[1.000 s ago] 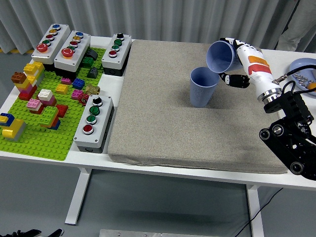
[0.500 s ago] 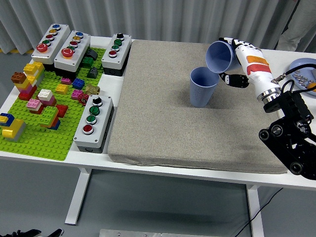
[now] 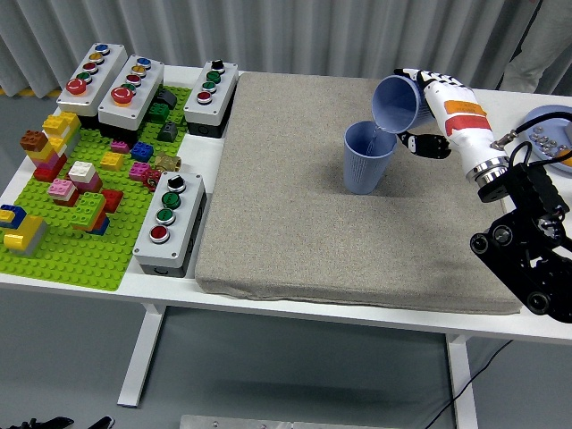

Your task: Pick cup pour cup place

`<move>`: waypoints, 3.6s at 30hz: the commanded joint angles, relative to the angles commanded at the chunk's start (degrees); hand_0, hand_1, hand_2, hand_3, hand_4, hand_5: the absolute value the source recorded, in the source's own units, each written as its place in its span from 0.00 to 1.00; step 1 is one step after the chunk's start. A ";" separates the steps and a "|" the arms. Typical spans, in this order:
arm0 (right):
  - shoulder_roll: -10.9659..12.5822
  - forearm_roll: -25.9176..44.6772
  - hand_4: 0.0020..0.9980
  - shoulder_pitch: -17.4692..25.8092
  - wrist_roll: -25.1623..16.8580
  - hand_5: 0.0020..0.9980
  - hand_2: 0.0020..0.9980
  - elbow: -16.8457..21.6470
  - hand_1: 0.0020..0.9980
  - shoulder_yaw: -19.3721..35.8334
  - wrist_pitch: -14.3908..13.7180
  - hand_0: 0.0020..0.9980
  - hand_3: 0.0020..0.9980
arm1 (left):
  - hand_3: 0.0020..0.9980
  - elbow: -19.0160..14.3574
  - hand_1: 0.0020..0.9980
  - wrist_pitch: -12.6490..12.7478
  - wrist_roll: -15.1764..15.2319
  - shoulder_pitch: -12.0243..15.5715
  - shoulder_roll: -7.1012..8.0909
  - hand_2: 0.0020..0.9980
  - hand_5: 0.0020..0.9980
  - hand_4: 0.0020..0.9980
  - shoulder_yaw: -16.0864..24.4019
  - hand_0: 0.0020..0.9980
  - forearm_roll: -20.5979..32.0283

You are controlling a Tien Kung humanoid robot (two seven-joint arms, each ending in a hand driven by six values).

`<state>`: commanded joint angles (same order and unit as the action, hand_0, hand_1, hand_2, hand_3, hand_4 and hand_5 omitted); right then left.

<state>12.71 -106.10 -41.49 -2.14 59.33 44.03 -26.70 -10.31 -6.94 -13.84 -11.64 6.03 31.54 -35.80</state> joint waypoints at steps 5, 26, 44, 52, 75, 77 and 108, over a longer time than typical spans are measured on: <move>0.23 -0.22 0.59 -0.48 0.02 0.00 0.62 -0.18 0.74 -0.58 -0.13 0.83 0.67 | 0.67 0.00 0.77 0.02 0.04 -0.09 0.00 0.82 1.00 0.50 -0.04 0.77 0.09; 1.63 -3.33 0.59 -2.41 0.74 0.00 0.62 -0.86 0.75 -4.19 -2.41 0.84 0.67 | 0.67 0.00 0.77 0.02 0.04 -0.39 0.06 0.82 1.00 0.50 0.29 0.77 -0.08; 2.51 -6.98 0.59 -3.66 2.91 0.00 0.62 -0.99 0.75 -6.59 -3.02 0.85 0.66 | 0.67 0.00 0.77 0.02 -0.02 -0.49 0.09 0.82 1.00 0.51 0.58 0.77 -0.33; 3.49 -8.21 0.60 -4.67 3.78 0.00 0.62 -0.76 0.76 -8.32 -2.99 0.85 0.66 | 0.67 0.00 0.77 0.00 -0.08 -0.25 0.16 0.82 1.00 0.51 0.72 0.78 -0.55; 3.96 -13.37 0.60 -5.16 8.85 0.00 0.63 0.40 0.76 -10.65 -4.86 0.88 0.66 | 0.67 0.00 0.76 -0.05 -0.16 -0.15 0.24 0.82 1.00 0.51 0.63 0.77 -0.57; 3.95 -13.37 0.60 -5.17 8.86 0.00 0.63 0.39 0.76 -10.64 -4.91 0.88 0.66 | 0.67 0.00 0.76 -0.05 -0.16 -0.16 0.23 0.82 1.00 0.50 0.59 0.77 -0.53; 1.78 33.02 0.60 2.08 13.72 0.00 0.63 3.09 0.76 14.97 14.67 0.87 0.66 | 0.67 0.00 0.77 -0.10 -0.16 -0.04 -0.15 0.82 1.00 0.51 0.64 0.77 -0.81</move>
<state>14.49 -73.08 -39.40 11.58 62.42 59.00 -12.02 -10.31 -7.04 -14.00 -11.68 5.88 32.18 -36.61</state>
